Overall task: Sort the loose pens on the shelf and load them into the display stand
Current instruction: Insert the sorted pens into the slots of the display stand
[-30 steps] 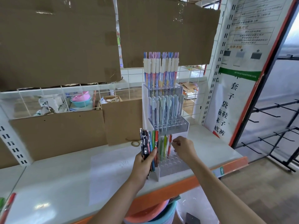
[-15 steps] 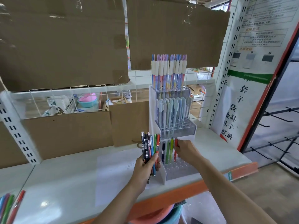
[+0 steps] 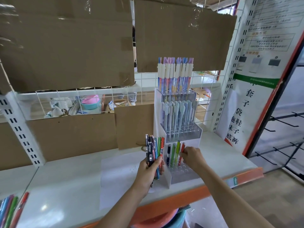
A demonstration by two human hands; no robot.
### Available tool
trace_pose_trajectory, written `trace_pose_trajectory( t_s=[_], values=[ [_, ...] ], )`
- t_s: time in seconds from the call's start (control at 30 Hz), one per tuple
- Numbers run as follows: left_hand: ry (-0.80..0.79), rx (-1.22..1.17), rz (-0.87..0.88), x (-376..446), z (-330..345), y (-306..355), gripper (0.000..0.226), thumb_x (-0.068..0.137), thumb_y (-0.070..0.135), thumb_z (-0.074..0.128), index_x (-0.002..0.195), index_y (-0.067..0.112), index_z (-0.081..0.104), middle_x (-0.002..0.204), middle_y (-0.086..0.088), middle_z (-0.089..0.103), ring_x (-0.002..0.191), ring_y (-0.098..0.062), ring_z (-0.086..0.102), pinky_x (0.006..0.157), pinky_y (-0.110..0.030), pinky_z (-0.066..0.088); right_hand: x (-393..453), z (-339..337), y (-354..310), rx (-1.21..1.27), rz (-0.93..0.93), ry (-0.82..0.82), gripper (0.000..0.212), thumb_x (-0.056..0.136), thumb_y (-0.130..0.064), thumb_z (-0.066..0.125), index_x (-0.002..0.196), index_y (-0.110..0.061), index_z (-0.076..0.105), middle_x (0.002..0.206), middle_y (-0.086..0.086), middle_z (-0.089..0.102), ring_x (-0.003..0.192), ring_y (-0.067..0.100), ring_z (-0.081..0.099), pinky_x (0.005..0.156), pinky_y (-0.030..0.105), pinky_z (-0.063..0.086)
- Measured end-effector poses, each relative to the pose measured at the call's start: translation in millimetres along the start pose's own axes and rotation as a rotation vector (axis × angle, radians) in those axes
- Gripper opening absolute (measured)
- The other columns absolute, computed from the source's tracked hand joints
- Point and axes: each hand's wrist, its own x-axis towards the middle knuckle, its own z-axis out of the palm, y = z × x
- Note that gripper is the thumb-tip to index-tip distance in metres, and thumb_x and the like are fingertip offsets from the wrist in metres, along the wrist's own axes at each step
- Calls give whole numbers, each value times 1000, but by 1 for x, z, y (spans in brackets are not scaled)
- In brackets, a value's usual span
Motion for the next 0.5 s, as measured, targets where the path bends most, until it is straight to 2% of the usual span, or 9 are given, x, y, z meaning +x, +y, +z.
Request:
trace_pose_trajectory(
  t_s=[0.07, 0.13, 0.23, 0.27, 0.37, 0.43, 0.5],
  values=[
    [-2, -13, -4, 1, 0, 1, 12, 93, 12, 56, 84, 6, 62, 63, -1, 62, 61, -16, 55, 65, -31, 47, -8, -4, 2, -1, -6, 28, 25, 93, -12, 50, 76, 1, 64, 81, 18, 69, 75, 29, 64, 65, 32, 46],
    [-3, -16, -10, 3, 2, 0, 10, 92, 12, 56, 89, 4, 61, 64, -2, 63, 60, -14, 58, 63, -29, 48, -21, -6, 1, 93, -23, 84, 20, 92, -10, 50, 85, -2, 67, 76, 9, 67, 72, 24, 61, 66, 30, 46],
    [-34, 29, -8, 3, 12, -3, 13, 92, 13, 56, 90, 2, 62, 62, -3, 64, 58, -16, 58, 58, -27, 47, -47, -7, -12, 445, -84, -38, 17, 94, -15, 55, 86, -9, 68, 63, -1, 59, 54, 10, 49, 56, 24, 40],
    [-55, 43, -8, 2, 16, -4, 15, 92, 14, 57, 90, 1, 62, 63, -3, 64, 58, -17, 58, 57, -27, 47, -54, -7, -17, 486, -116, -77, 17, 94, -15, 55, 85, -8, 67, 58, -5, 57, 48, 5, 45, 52, 19, 36],
    [-74, 61, -27, -1, 25, -10, 17, 93, 14, 56, 93, -1, 63, 69, -9, 68, 64, -22, 65, 66, -32, 54, -57, -6, -21, 326, -210, -60, 23, 94, -14, 55, 73, -13, 61, 45, -11, 52, 41, 1, 43, 47, 14, 32],
    [-40, 42, -47, 0, 24, -13, 16, 94, 12, 54, 95, -1, 63, 73, -11, 71, 70, -25, 69, 76, -39, 56, -53, -12, -16, 313, -191, -20, 29, 95, -14, 53, 67, -18, 56, 53, -7, 55, 44, 0, 45, 49, 15, 38],
    [20, -21, -74, 3, 18, -15, 15, 94, 10, 53, 97, -2, 62, 74, -11, 72, 70, -24, 70, 71, -35, 58, -46, -24, -11, 368, -144, 87, 26, 96, -12, 51, 71, -15, 55, 60, -2, 60, 48, 7, 53, 52, 21, 47]
  ],
)
